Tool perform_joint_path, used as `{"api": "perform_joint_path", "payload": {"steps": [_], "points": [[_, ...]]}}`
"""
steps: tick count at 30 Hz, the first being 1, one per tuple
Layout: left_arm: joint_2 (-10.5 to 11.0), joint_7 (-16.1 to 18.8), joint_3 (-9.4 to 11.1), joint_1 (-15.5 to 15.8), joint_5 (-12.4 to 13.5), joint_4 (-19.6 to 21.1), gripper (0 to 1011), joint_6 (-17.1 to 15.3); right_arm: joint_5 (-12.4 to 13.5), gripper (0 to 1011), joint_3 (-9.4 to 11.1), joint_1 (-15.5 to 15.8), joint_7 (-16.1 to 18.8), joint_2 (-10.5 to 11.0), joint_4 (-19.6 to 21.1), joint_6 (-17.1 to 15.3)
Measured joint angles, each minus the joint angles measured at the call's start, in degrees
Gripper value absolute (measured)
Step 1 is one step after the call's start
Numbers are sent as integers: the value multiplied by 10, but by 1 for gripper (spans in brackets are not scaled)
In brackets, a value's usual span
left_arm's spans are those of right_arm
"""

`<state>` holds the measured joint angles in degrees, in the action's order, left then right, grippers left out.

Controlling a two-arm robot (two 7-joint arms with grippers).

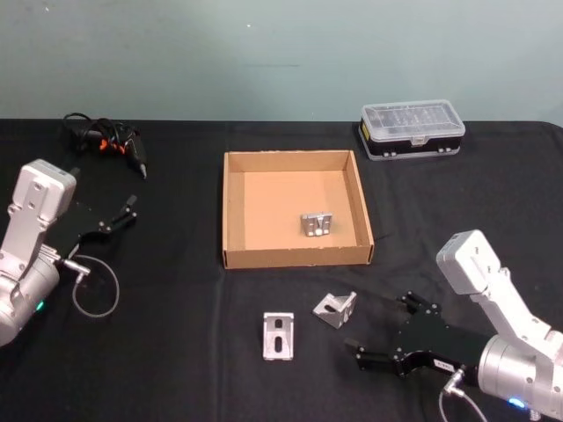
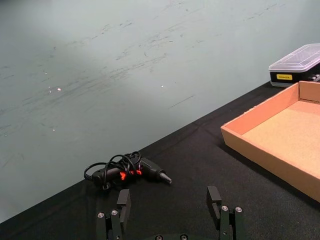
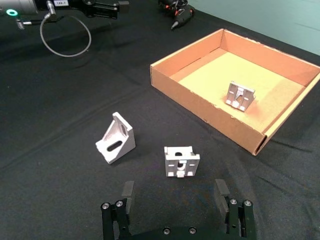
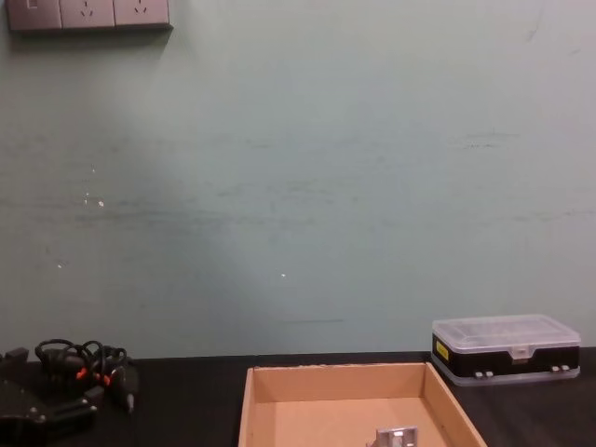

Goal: Use one hand to pick up the angle iron from the table and place it into the box.

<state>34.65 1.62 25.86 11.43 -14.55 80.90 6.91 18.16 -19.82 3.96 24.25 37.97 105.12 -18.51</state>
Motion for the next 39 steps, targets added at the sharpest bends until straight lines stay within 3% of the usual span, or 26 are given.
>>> {"api": "perform_joint_path", "payload": {"steps": [21, 39], "points": [[0, 0, 0, 0, 0, 0, 1000, 0, -18, 1003, -22, -31, -1, -33, -48, 4], [0, 0, 0, 0, 0, 0, 1000, 0, -38, 1003, -46, -75, 4, -66, -89, -1]]}}
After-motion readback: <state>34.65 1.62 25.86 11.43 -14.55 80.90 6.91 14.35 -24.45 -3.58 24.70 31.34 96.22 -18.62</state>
